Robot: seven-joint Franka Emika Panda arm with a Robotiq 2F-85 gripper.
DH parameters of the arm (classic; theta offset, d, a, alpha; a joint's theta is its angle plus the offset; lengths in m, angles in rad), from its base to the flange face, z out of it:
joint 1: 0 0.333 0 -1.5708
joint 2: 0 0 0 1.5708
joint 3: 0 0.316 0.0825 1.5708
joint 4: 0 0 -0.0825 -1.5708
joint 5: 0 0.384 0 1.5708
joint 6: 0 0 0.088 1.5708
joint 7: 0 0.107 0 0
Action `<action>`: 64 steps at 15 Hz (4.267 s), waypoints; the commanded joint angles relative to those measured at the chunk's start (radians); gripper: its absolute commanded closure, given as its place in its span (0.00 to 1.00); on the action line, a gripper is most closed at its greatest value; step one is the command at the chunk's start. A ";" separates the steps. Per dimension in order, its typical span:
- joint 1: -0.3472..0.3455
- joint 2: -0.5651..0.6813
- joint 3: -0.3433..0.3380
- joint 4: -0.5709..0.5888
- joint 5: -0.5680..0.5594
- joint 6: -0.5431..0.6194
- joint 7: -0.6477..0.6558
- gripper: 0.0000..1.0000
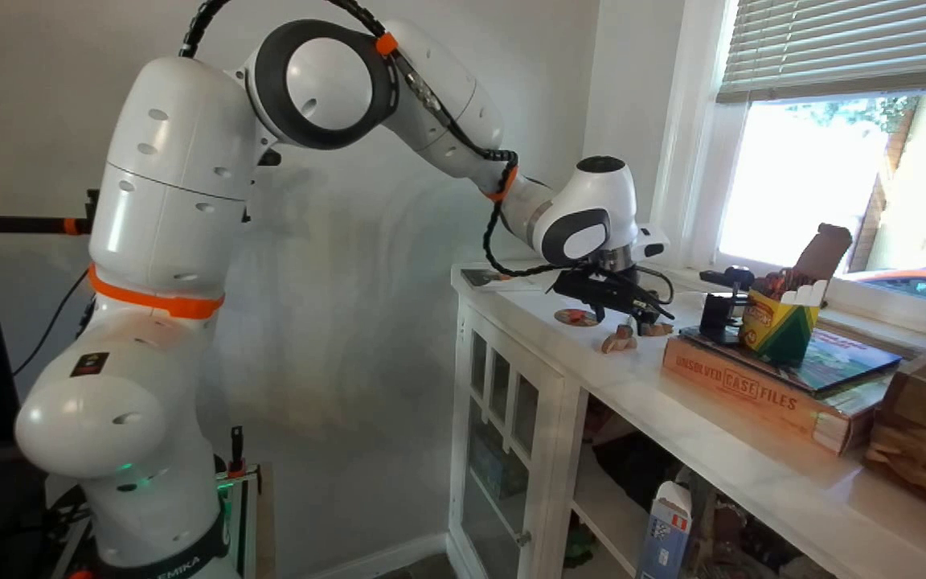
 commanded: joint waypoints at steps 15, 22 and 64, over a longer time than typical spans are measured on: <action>-0.064 0.045 0.079 0.037 0.095 0.032 -0.108 1.00; -0.060 0.034 0.073 0.030 0.089 0.041 -0.095 0.51; -0.030 -0.033 -0.001 0.019 0.003 -0.146 -0.010 0.93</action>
